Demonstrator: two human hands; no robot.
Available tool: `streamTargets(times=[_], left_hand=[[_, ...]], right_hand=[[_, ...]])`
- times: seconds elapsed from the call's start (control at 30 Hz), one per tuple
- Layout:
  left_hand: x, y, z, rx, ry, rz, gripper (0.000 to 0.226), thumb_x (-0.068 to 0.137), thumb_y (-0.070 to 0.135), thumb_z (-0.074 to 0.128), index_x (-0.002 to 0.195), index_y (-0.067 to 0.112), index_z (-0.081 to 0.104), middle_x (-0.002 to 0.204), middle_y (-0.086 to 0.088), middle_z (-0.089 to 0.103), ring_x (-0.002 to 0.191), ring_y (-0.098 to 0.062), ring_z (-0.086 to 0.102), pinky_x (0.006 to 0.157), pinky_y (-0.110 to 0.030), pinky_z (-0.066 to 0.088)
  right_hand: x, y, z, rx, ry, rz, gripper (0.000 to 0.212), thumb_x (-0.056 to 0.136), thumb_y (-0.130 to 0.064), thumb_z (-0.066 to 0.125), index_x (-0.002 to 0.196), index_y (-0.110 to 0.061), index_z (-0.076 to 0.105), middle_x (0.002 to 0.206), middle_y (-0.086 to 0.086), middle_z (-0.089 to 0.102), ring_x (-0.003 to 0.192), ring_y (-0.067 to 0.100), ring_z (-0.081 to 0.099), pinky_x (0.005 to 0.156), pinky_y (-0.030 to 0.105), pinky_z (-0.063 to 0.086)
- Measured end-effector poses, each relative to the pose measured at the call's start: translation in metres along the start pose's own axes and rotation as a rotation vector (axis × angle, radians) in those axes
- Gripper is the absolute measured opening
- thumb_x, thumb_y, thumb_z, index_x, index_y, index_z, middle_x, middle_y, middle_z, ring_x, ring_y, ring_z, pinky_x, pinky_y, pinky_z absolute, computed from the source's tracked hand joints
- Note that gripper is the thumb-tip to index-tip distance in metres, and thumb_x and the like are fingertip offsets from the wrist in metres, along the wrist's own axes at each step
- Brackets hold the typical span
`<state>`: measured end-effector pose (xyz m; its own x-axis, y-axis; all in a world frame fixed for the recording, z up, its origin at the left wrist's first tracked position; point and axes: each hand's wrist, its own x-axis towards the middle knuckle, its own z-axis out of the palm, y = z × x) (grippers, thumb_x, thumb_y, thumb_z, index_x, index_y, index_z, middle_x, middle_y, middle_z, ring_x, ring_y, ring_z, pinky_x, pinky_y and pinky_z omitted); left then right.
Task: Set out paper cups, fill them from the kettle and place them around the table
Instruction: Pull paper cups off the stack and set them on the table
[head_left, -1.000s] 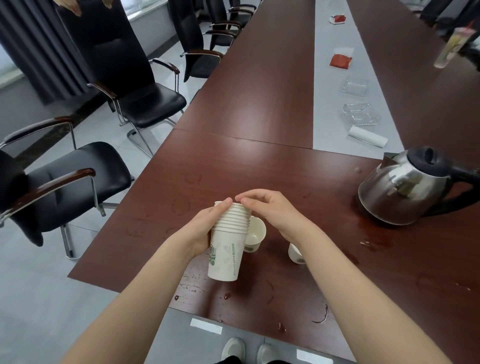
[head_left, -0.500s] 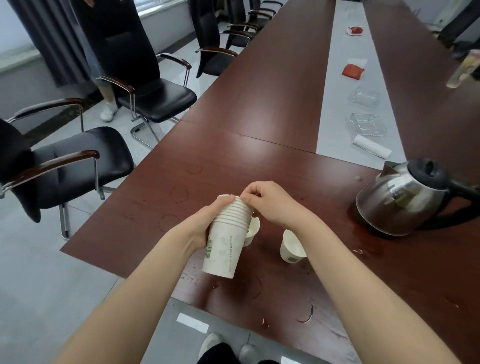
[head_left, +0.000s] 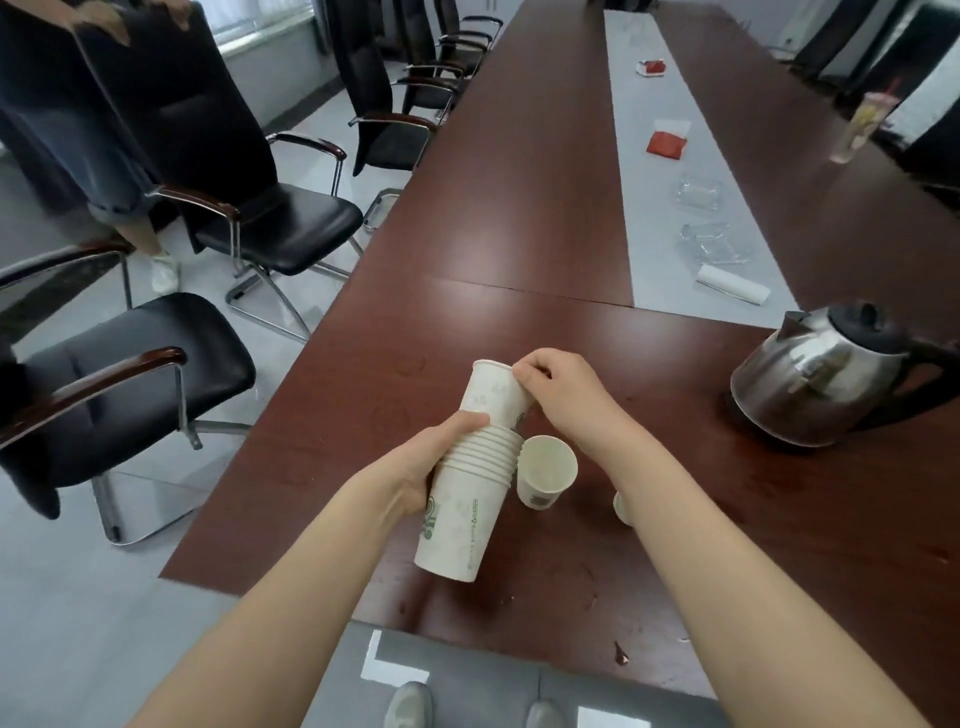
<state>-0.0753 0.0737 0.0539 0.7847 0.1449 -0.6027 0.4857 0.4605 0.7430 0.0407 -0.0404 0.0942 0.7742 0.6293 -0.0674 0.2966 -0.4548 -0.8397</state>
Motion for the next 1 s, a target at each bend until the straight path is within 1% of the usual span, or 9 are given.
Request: streamTargets(times=[0.07, 0.17, 0.3, 0.43, 0.53, 0.63, 0.73, 0.87, 1.0], left_hand=[[-0.004, 0.004, -0.022, -0.002, -0.023, -0.002, 0.038, 0.079, 0.037, 0.063, 0.101, 0.006, 0.066, 0.083, -0.010, 0.073, 0.069, -0.021, 0.069, 0.063, -0.030, 0.056], [-0.009, 0.010, -0.050, 0.032, -0.048, 0.012, 0.042, 0.073, 0.038, 0.063, 0.102, 0.007, 0.065, 0.084, -0.010, 0.073, 0.073, -0.022, 0.069, 0.068, -0.033, 0.055], [-0.015, 0.015, -0.082, 0.088, -0.064, 0.017, 0.026, 0.091, 0.032, 0.054, 0.097, 0.009, 0.066, 0.079, -0.007, 0.073, 0.069, -0.019, 0.069, 0.068, -0.032, 0.055], [-0.014, 0.011, -0.098, 0.117, -0.045, -0.005, 0.028, 0.091, 0.032, 0.056, 0.101, 0.007, 0.065, 0.082, -0.009, 0.073, 0.076, -0.023, 0.068, 0.075, -0.035, 0.054], [-0.012, 0.009, -0.105, 0.123, -0.056, 0.003, 0.030, 0.092, 0.032, 0.055, 0.105, 0.007, 0.065, 0.084, -0.009, 0.073, 0.073, -0.021, 0.069, 0.070, -0.032, 0.054], [-0.011, 0.009, -0.110, 0.122, -0.076, 0.001, 0.035, 0.092, 0.031, 0.055, 0.113, 0.004, 0.062, 0.086, -0.011, 0.072, 0.072, -0.021, 0.070, 0.065, -0.030, 0.056], [-0.009, 0.009, -0.118, 0.108, -0.059, -0.003, 0.037, 0.091, 0.031, 0.057, 0.115, 0.004, 0.060, 0.088, -0.012, 0.072, 0.073, -0.022, 0.070, 0.065, -0.030, 0.056], [-0.003, 0.007, -0.134, 0.111, -0.004, -0.011, 0.030, 0.089, 0.034, 0.060, 0.106, 0.009, 0.064, 0.089, -0.010, 0.072, 0.077, -0.023, 0.069, 0.073, -0.033, 0.055], [-0.002, 0.005, -0.149, 0.074, 0.054, -0.021, 0.029, 0.090, 0.035, 0.059, 0.097, 0.008, 0.067, 0.083, -0.010, 0.072, 0.070, -0.021, 0.069, 0.065, -0.029, 0.056]], right_hand=[[0.004, -0.006, 0.013, 0.172, -0.013, 0.104, 0.018, 0.094, -0.016, 0.051, 0.080, -0.012, 0.063, 0.069, -0.002, 0.058, 0.056, 0.012, 0.051, 0.057, 0.022, 0.042], [0.006, -0.010, 0.035, 0.285, -0.052, 0.190, 0.023, 0.095, -0.020, 0.053, 0.075, -0.013, 0.063, 0.070, 0.004, 0.060, 0.057, 0.015, 0.052, 0.053, 0.017, 0.040], [0.005, -0.016, 0.065, 0.635, -0.053, 0.304, 0.024, 0.094, -0.016, 0.056, 0.071, -0.011, 0.061, 0.070, 0.003, 0.059, 0.069, 0.015, 0.055, 0.069, 0.026, 0.048], [0.005, -0.015, 0.078, 0.747, -0.085, 0.449, 0.011, 0.092, -0.019, 0.060, 0.082, -0.014, 0.063, 0.088, 0.003, 0.059, 0.091, 0.018, 0.057, 0.084, 0.036, 0.049], [0.006, -0.014, 0.085, 0.807, -0.119, 0.526, 0.008, 0.091, -0.020, 0.061, 0.087, -0.012, 0.063, 0.098, 0.009, 0.058, 0.102, 0.029, 0.056, 0.083, 0.043, 0.052], [0.008, -0.013, 0.092, 0.827, -0.124, 0.537, 0.009, 0.092, -0.019, 0.060, 0.088, -0.010, 0.063, 0.100, 0.011, 0.058, 0.100, 0.031, 0.056, 0.079, 0.041, 0.053], [0.015, -0.012, 0.093, 0.829, -0.095, 0.511, 0.010, 0.093, -0.017, 0.058, 0.089, -0.008, 0.061, 0.095, 0.010, 0.060, 0.089, 0.024, 0.059, 0.078, 0.034, 0.053], [0.027, -0.007, 0.087, 0.787, -0.034, 0.416, 0.014, 0.094, -0.016, 0.056, 0.084, -0.009, 0.063, 0.098, 0.008, 0.062, 0.097, 0.019, 0.058, 0.079, 0.030, 0.051], [0.034, 0.008, 0.087, 0.693, 0.030, 0.320, 0.021, 0.093, -0.016, 0.057, 0.075, -0.010, 0.066, 0.084, 0.006, 0.065, 0.086, 0.019, 0.060, 0.087, 0.033, 0.052]])
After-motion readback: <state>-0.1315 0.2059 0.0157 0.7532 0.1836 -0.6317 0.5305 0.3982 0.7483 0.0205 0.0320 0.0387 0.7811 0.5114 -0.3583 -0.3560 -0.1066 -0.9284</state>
